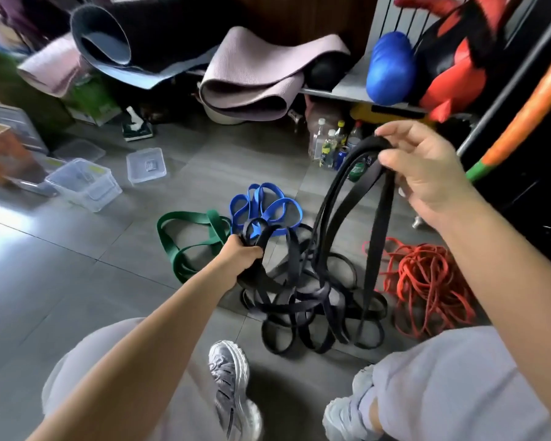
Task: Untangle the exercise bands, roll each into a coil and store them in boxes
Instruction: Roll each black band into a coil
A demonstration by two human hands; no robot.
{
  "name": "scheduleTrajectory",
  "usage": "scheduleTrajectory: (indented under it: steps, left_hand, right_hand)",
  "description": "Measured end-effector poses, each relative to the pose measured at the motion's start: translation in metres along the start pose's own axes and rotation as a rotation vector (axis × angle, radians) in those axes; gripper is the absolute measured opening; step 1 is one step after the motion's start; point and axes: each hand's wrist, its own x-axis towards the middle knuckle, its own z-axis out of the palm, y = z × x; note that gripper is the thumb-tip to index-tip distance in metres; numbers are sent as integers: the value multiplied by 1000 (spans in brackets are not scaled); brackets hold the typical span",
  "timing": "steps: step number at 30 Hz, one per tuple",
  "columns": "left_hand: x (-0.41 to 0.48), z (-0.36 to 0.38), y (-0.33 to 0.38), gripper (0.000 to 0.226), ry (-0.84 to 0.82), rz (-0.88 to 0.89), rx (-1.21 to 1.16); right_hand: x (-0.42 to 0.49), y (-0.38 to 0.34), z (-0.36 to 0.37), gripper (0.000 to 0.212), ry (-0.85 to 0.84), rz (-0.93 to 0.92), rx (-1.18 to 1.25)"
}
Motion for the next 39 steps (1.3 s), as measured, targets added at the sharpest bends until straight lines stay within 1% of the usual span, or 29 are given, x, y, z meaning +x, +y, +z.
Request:
scheduleTrajectory:
  steps: [2, 5, 8, 10, 12, 13, 15, 17, 19, 21, 22, 23, 24, 25, 27, 30, 32, 34, 37, 39]
  left_hand:
    - [3, 0, -8, 20, 22, -19, 42]
    - [8, -2, -18, 21, 83, -29, 104]
    - [15, -7, -25, 22, 125, -58, 194]
    - [16, -9, -25, 16, 124, -37, 278]
    - [17, -8, -27, 11, 122, -36, 321]
    - [16, -7, -28, 14, 120, -44, 346]
    - [15, -6, -31, 15, 98, -62, 423]
    - [14, -5, -34, 10, 83, -50, 418]
    - [14, -4, -34, 11, 119, -16, 283]
    - [16, -5, -32, 14, 189, -20, 70]
    - [18, -6, -30, 11, 210, -37, -34]
    - [20, -7, -29, 7, 214, -63, -101]
    - [22, -9, -30, 10, 211, -94, -135]
    - [23, -11, -32, 17, 207, -132, -144]
    - [23, -13, -39, 22, 202, -179, -117]
    - [18, -13, -48, 15, 198, -203, -27]
    - [17, -14, -52, 14, 192, -197, 97]
    - [16, -15, -52, 13, 183, -178, 161]
    - [18, -14, -48, 10, 198, -133, 132]
    - [18, -14, -46, 17, 208, -108, 102]
  right_hand:
    - [9, -3, -8, 30, 111, -48, 102]
    - [16, -3, -17, 28, 245, -86, 190]
    - [20, -4, -20, 27, 328, -97, 193]
    - [25, -6, -20, 25, 363, -96, 276]
    - [29, -7, -15, 24, 365, -93, 319]
    - [30, -6, -11, 24, 350, -91, 318]
    - [29, -3, -3, 22, 291, -86, 315]
    - [29, -2, 4, 20, 222, -78, 331]
    - [30, -1, 8, 18, 183, -80, 360]
    - [30, 0, 13, 18, 142, -91, 301]
    - [30, 2, 16, 18, 126, -90, 265]
    - [29, 4, 19, 19, 123, -85, 253]
    - [28, 6, 21, 19, 131, -81, 259]
    - [28, 6, 22, 19, 146, -79, 276]
    - [30, 3, 20, 18, 186, -83, 343]
    - [34, 1, 12, 17, 230, -95, 436]
    - [36, 4, 10, 17, 218, -124, 380]
    - [37, 11, 11, 17, 213, -139, 290]
    - [39, 23, 15, 17, 265, -159, 179]
    - [43, 30, 16, 18, 298, -195, 133]
